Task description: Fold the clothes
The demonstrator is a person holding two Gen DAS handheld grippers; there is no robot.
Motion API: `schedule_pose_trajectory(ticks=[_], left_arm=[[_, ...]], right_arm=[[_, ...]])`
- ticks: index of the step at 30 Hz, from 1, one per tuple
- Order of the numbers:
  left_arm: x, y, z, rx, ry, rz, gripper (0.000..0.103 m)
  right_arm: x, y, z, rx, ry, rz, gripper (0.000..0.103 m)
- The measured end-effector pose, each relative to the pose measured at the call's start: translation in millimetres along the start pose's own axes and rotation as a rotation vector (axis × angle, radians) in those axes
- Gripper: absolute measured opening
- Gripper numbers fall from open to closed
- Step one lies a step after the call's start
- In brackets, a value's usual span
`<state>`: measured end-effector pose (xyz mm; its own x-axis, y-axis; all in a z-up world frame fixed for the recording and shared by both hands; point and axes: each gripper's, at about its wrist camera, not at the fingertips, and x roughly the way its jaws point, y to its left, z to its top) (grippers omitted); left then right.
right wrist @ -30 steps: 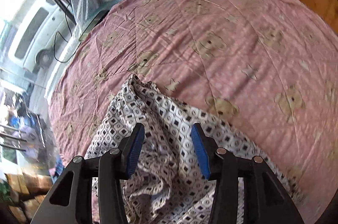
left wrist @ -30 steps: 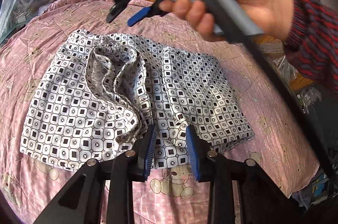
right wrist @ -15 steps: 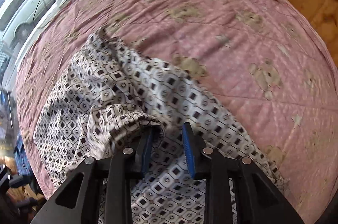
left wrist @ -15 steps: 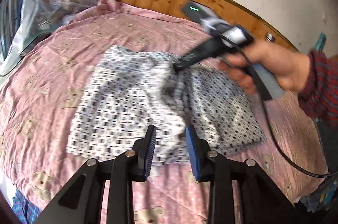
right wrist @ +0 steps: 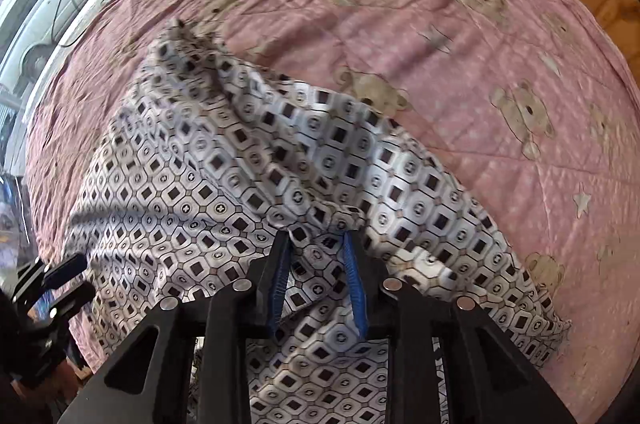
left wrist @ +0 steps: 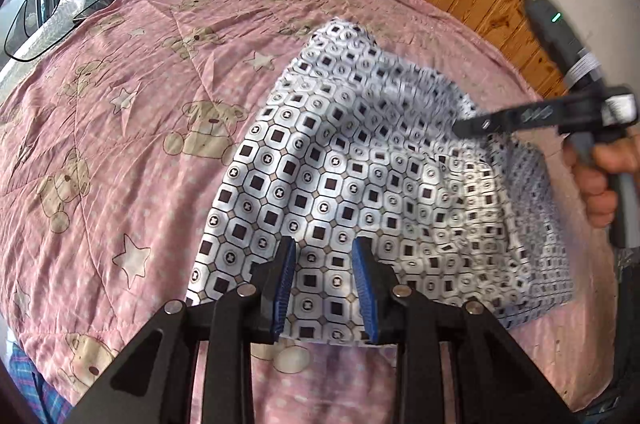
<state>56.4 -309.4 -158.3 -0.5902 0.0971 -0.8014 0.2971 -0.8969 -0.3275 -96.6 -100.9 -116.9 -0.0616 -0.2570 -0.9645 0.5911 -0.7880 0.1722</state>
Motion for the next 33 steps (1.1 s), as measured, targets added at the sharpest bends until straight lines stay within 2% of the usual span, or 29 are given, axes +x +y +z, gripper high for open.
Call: schedule_pose_trajectory(ticks=[2, 4, 5, 7, 8, 9, 10, 12, 14, 16, 18, 20, 22, 24, 26, 28, 29, 30, 32, 33], left_arm=[[-12, -21, -1, 0.023, -0.03, -0.104, 0.031], [-10, -42, -7, 0.066, -0.01, -0.174, 0.031], [-6, -51, -12, 0.087, 0.012, -0.196, 0.031], [13, -61, -22, 0.116, 0.073, -0.176, 0.031], [25, -62, -28, 0.115, 0.117, -0.148, 0.031], [33, -62, -32, 0.107, 0.14, -0.136, 0.031], [31, -62, -33, 0.104, 0.103, -0.143, 0.032], [29, -62, -32, 0.101, 0.109, -0.138, 0.032], [27, -62, -31, 0.097, 0.118, -0.141, 0.032], [23, -61, -29, 0.094, 0.128, -0.15, 0.032], [12, -60, -22, 0.11, 0.116, -0.158, 0.032], [-13, -60, -10, 0.129, 0.055, -0.184, 0.032], [-28, -55, 5, 0.156, 0.001, -0.163, 0.032], [-23, -40, 18, 0.163, -0.007, -0.096, 0.032], [-7, -14, 26, 0.143, 0.007, -0.016, 0.032], [13, 15, 29, 0.112, 0.031, 0.061, 0.032], [24, 30, 24, 0.093, 0.058, 0.074, 0.031], [23, 38, 24, 0.081, 0.041, 0.033, 0.031], [12, 37, 31, 0.07, 0.058, -0.005, 0.031], [6, 32, 34, 0.071, 0.045, -0.052, 0.031]], right_arm=[[-18, 8, 6, 0.01, -0.051, 0.033, 0.033], [-20, 32, 23, -0.038, -0.078, 0.1, 0.033], [-20, 44, 32, -0.062, -0.088, 0.139, 0.036], [-4, 67, 52, -0.115, -0.049, 0.19, 0.045], [10, 78, 60, -0.159, -0.023, 0.164, 0.044], [24, 87, 65, -0.208, -0.006, 0.11, 0.037], [32, 94, 69, -0.26, -0.009, 0.058, 0.021], [30, 99, 73, -0.335, -0.068, 0.027, 0.02], [26, 91, 68, -0.341, -0.068, 0.035, 0.021], [7, 74, 63, -0.274, -0.056, 0.074, 0.027], [-45, 45, 56, -0.137, -0.141, 0.157, 0.033], [-77, 37, 27, -0.091, -0.185, 0.196, 0.036], [-104, 31, -3, -0.058, -0.22, 0.226, 0.037], [-97, 35, -32, -0.092, -0.188, 0.192, 0.033], [-58, 34, -43, -0.103, -0.124, 0.094, 0.029], [-38, 12, -48, -0.033, -0.144, 0.083, 0.023], [-40, 4, -47, 0.02, -0.13, 0.088, 0.027], [-48, 4, -50, 0.042, -0.142, 0.107, 0.03], [-66, 11, -60, 0.059, -0.196, 0.156, 0.031], [-74, 14, -64, 0.067, -0.223, 0.181, 0.032]])
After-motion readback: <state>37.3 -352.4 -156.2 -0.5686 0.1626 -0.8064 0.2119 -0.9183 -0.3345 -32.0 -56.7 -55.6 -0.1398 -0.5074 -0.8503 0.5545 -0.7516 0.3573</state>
